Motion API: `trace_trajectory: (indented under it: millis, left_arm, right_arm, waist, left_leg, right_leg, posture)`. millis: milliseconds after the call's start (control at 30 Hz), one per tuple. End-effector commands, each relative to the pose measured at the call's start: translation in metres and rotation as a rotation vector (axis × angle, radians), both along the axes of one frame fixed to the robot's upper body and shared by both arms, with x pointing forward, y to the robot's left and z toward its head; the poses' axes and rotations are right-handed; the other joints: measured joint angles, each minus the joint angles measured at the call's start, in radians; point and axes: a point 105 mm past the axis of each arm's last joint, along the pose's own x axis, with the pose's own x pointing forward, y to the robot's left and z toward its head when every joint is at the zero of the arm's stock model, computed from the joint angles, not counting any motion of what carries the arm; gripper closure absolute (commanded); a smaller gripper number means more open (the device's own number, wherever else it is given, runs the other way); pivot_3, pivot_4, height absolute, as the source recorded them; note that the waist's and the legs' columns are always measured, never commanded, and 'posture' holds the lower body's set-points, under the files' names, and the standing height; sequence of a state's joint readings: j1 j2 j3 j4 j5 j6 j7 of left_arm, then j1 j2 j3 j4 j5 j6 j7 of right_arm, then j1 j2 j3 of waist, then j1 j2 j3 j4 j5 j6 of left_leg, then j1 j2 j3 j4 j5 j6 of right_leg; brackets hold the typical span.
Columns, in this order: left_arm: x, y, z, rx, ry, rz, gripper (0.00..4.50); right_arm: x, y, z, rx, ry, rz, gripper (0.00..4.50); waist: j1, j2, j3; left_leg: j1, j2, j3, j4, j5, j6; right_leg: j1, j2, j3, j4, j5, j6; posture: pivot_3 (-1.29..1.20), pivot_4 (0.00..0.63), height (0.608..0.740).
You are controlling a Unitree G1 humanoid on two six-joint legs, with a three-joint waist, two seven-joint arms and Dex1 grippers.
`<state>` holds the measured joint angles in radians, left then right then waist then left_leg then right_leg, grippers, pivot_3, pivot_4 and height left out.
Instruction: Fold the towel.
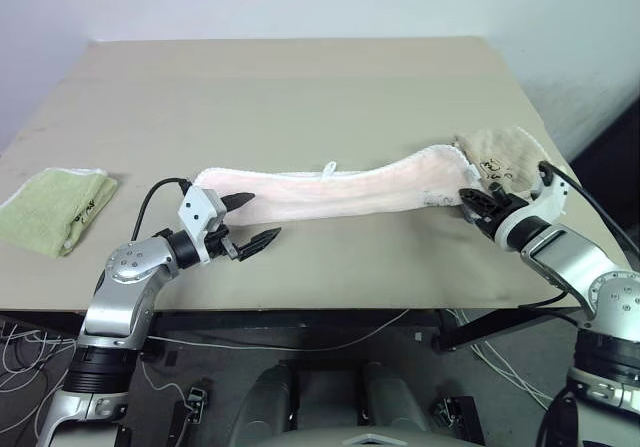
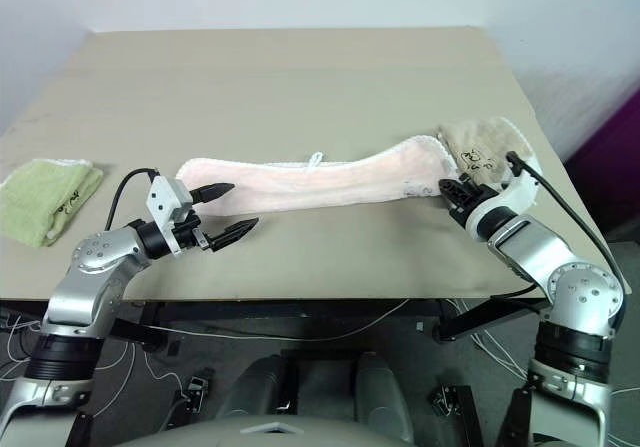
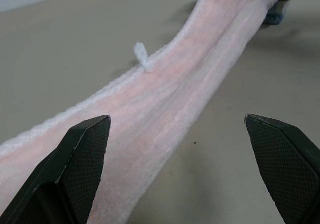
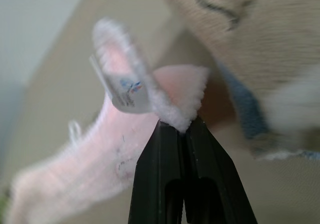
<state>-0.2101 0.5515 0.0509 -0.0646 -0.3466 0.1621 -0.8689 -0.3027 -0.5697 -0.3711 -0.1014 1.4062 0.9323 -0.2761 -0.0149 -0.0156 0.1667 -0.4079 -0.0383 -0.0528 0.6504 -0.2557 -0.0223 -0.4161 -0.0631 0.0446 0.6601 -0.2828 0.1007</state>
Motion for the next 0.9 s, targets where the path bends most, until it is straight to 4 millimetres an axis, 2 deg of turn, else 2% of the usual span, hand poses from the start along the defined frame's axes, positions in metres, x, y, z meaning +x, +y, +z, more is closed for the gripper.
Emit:
trace_trajectory:
  millis: [33,133,300,400,533,733,900]
  left_arm:
    - [0.000,-0.003,0.008,0.007,-0.047,-0.009,0.00]
    - [0.000,-0.002,0.008,0.006,-0.048,-0.005,0.00]
    - [0.001,-0.005,0.009,-0.006,-0.055,0.000,0.00]
    - [0.002,-0.008,0.009,-0.015,-0.059,-0.001,0.00]
    - [0.002,-0.013,0.010,-0.029,-0.065,-0.001,0.00]
    - [-0.003,-0.013,0.008,-0.038,-0.064,0.013,0.00]
    - [-0.006,-0.014,0.007,-0.040,-0.058,0.020,0.00]
  right_arm:
    - [0.005,0.026,0.026,-0.161,-0.115,0.145,4.49]
    - [0.010,0.046,0.034,-0.239,-0.158,0.242,4.49]
    - [0.021,0.100,0.044,-0.300,-0.215,0.446,4.49]
    - [0.023,0.132,0.038,-0.311,-0.215,0.560,4.49]
    - [0.027,0.164,0.014,-0.329,-0.175,0.656,4.49]
    - [0.028,0.179,-0.006,-0.324,-0.142,0.711,4.49]
    - [0.027,0.183,-0.009,-0.319,-0.139,0.727,4.49]
  waist:
    - [-0.001,0.000,0.000]
    - [-0.001,0.000,0.000]
    - [-0.001,0.000,0.000]
    - [-0.001,0.000,0.000]
    - [0.002,0.000,0.000]
    - [0.000,0.000,0.000]
    - [-0.002,0.000,0.000]
  left_leg:
    - [0.000,0.000,0.000,0.000,0.000,0.000]
    - [0.000,0.000,0.000,0.000,0.000,0.000]
    - [0.000,0.000,-0.001,-0.001,0.000,0.000]
    - [0.000,0.000,-0.001,-0.001,0.000,0.000]
    - [-0.001,0.000,-0.002,-0.001,0.000,0.000]
    - [-0.002,0.000,-0.002,-0.001,0.000,0.000]
    - [-0.002,0.000,-0.002,-0.001,0.000,0.000]
  right_leg:
    - [0.000,0.000,0.000,0.000,0.000,0.000]
    - [0.000,0.000,0.000,0.000,0.000,0.000]
    - [0.000,0.000,-0.001,-0.001,0.000,0.000]
    - [0.000,0.000,-0.001,-0.002,0.000,0.000]
    - [-0.001,-0.001,-0.001,-0.002,0.000,0.000]
    - [-0.002,-0.001,-0.001,-0.002,0.000,0.000]
    - [-0.003,-0.001,-0.001,-0.002,0.000,0.000]
  posture:
    - [0.00,0.150,0.740]
    - [0.00,0.150,0.740]
    - [0.00,0.150,0.740]
    - [0.00,0.150,0.740]
    - [0.00,0.150,0.740]
    - [0.00,0.150,0.740]
    - [0.00,0.150,0.740]
